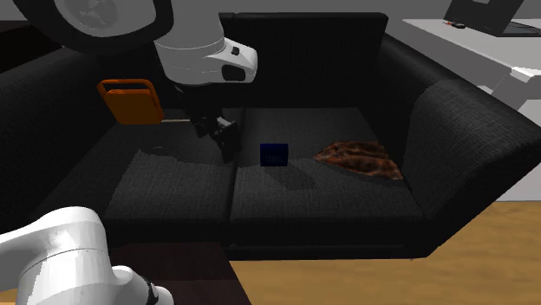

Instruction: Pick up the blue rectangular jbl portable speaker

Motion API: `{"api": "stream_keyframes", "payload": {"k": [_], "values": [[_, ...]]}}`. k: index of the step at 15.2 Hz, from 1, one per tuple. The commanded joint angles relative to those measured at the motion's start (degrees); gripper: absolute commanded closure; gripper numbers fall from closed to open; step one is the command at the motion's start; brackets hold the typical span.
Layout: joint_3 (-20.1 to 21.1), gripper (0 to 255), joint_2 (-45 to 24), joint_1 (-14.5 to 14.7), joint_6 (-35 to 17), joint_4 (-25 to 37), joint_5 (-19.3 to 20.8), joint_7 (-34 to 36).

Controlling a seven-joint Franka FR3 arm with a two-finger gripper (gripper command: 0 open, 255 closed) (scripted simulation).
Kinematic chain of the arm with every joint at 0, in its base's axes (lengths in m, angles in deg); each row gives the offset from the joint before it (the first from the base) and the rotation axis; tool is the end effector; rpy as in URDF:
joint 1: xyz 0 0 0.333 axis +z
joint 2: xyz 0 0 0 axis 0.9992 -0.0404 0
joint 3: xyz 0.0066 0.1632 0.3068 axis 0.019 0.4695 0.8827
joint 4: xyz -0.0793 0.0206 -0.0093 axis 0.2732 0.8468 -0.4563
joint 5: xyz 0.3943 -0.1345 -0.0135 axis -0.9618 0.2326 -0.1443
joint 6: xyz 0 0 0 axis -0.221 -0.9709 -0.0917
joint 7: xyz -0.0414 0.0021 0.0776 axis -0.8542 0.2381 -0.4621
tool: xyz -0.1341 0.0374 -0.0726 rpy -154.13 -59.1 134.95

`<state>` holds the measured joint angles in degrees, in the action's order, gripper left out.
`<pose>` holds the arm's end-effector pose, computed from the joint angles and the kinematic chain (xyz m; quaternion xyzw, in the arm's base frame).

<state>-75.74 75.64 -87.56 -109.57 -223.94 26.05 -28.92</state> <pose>0.2978 0.0219 0.5688 -0.9953 -0.0771 -0.0198 0.0546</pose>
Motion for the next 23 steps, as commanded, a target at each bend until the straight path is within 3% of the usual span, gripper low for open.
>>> {"api": "stream_keyframes", "payload": {"k": [1, 13, 23], "values": [[0.00, 0, 0.00, 0.00, 0.00, 0.00, 0.00, 0.00], [10.90, 0, -19.45, -0.04, -19.82, 0.17, -3.80, 13.49], [17.65, 0, -41.48, -0.99, -32.30, 9.38, 0.65, 26.72]]}}
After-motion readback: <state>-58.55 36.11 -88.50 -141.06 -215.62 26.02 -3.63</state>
